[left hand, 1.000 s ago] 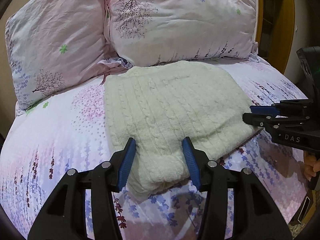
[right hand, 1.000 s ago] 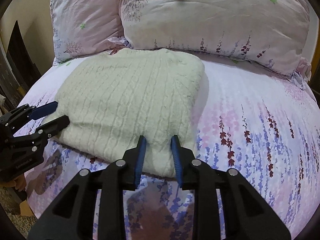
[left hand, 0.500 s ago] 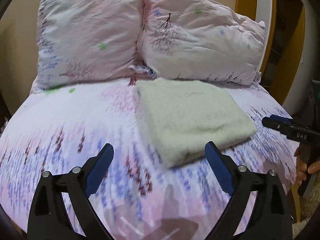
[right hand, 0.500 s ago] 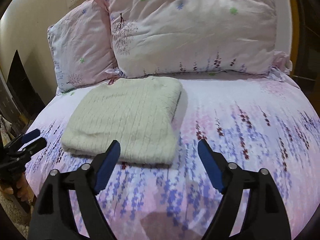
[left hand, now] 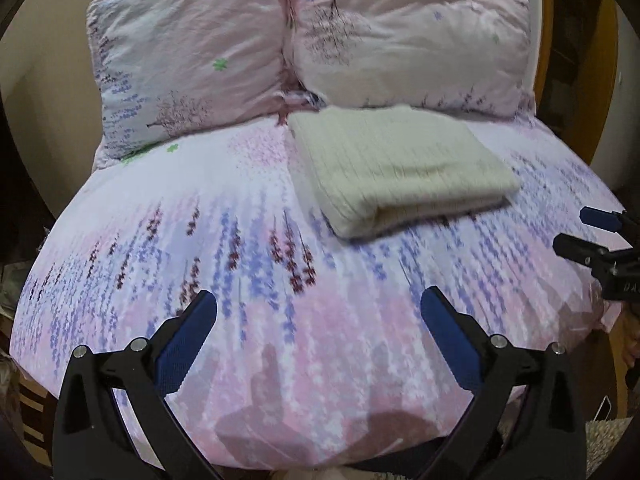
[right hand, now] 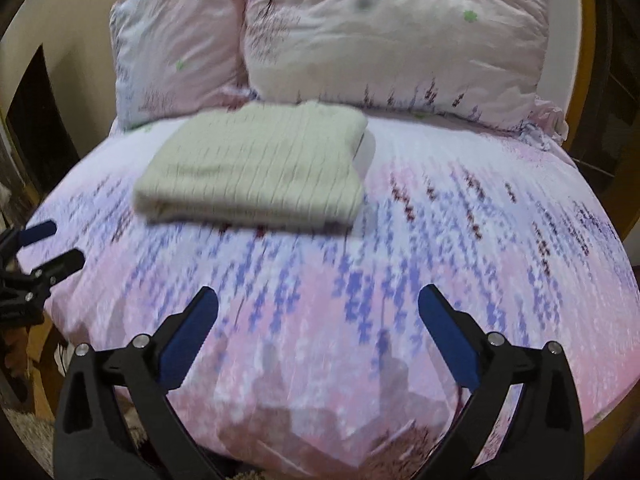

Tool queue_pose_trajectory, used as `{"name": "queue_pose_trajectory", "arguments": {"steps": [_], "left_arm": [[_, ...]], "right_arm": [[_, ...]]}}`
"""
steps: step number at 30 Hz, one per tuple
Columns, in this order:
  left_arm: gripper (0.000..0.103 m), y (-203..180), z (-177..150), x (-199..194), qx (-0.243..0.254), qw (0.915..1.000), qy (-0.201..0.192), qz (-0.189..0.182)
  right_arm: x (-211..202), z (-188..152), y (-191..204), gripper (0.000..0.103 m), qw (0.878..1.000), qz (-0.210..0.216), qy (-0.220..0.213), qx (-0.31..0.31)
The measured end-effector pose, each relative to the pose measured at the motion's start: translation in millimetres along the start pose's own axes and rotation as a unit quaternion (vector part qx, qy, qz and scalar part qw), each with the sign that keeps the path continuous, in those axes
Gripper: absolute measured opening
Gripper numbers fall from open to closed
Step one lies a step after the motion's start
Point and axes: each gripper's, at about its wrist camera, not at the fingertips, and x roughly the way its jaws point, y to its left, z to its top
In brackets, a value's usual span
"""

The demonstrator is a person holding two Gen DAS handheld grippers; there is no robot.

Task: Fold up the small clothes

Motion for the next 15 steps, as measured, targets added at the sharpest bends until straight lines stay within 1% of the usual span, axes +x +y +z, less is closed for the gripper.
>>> {"name": "queue_pose_trajectory", "arguments": {"steps": [3, 5, 8, 11, 15], "left_arm": [[0.102, -3.3, -4.0, 9.2, 0.000, 0.9995, 0.030, 0.003], [0.102, -4.2, -7.7, 15.2, 0.003, 0.9986, 0.051, 0.013], [0.102, -0.7, -13.4, 16.8, -0.003, 0.9980, 0.062, 0.016], [0.102, 2.7, -16.2, 17.2, -0.010, 0.9976, 0.068, 0.012], [0.102, 1.8, -20.3, 24.2, -0.006, 0.9965, 0.083, 0.008]], "right_arm": [[5.4, -7.7, 2.8, 0.100, 1.000, 0.002, 0.024, -0.004], [7.1, -11.8, 4.8, 0.100, 0.999, -0.003, 0.035, -0.012], [7.5, -17.4, 8.1, 0.100, 0.998, -0.010, 0.048, -0.028], [9.2, -21.5, 6.9, 0.100, 0.998, -0.009, 0.059, -0.025], [15.7, -26.6, 6.2, 0.100, 0.997, -0.018, 0.075, -0.024]]}}
